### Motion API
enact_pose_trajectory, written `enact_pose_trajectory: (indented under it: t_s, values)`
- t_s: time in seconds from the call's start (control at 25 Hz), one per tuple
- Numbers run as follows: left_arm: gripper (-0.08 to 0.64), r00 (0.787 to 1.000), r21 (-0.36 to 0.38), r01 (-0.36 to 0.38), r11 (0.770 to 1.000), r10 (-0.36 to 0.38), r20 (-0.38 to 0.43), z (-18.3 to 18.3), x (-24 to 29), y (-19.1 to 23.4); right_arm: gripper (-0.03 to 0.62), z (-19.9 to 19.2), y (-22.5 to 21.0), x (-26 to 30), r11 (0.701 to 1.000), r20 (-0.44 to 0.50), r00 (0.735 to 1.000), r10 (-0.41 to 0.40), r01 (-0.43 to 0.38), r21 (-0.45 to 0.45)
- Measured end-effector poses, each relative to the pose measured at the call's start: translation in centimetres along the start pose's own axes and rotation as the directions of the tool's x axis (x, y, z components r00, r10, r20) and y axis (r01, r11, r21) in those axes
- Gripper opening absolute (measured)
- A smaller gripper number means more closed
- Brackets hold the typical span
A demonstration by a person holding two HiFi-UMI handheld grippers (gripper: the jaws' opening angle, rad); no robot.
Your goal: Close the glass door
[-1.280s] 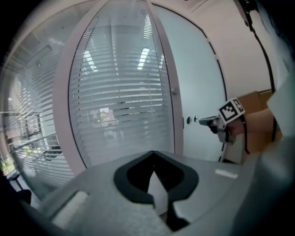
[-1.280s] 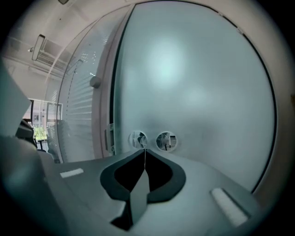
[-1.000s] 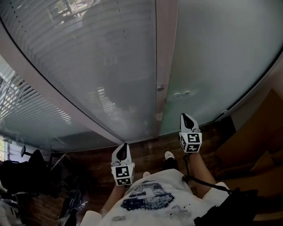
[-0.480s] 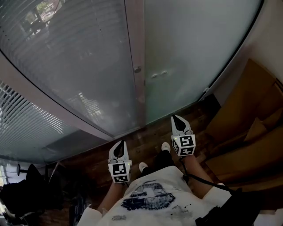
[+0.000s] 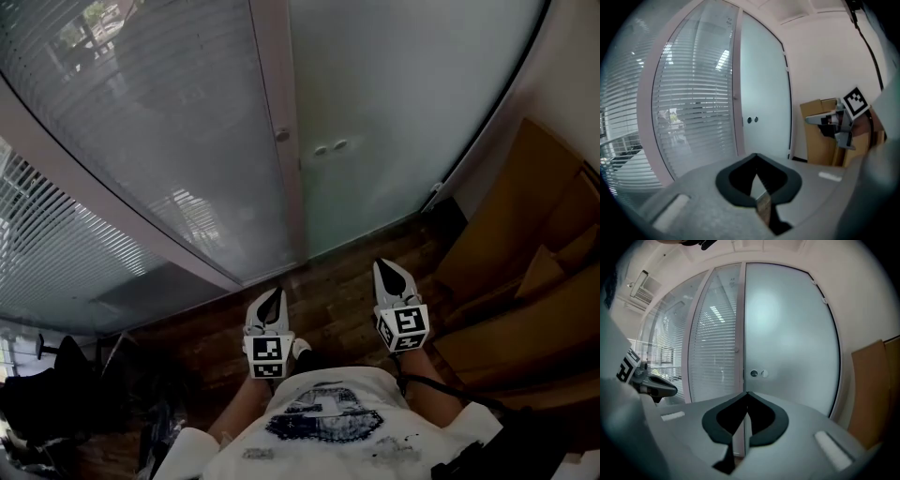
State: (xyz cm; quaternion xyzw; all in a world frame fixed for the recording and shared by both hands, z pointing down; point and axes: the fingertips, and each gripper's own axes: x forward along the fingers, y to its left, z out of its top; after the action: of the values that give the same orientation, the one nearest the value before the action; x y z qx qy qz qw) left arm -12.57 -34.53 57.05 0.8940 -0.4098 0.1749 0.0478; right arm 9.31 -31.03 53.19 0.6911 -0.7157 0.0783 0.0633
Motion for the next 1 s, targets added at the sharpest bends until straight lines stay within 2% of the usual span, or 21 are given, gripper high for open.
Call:
enact_pose_trajectory:
  t_s: [0.32,0.72,1.0]
  values:
    - [0.003,0.999,0.001,-0.048,0.999,0.048,-0.008,1.2,-2.8,-4.9,0.009,-0.9,-0.3,-5.5,0.997,-0.019,0.996,0.083,-0.083,0.007]
    - [0.003,0.999,0.032,-0.023,0.999,0.024,-0.026,0.7,-5.7,-16.4,0.008,-5.5,-4.0,-16.5,0.992,-0.047,0.993,0.108,-0.105,0.065]
    - [0.002,0.999,0.052,-0.009,0.999,0.012,-0.04,0.3,-7.7,-20.5,0.008,-7.2,-4.8,-19.6,0.993,-0.074,0.99,0.12,-0.119,0.012]
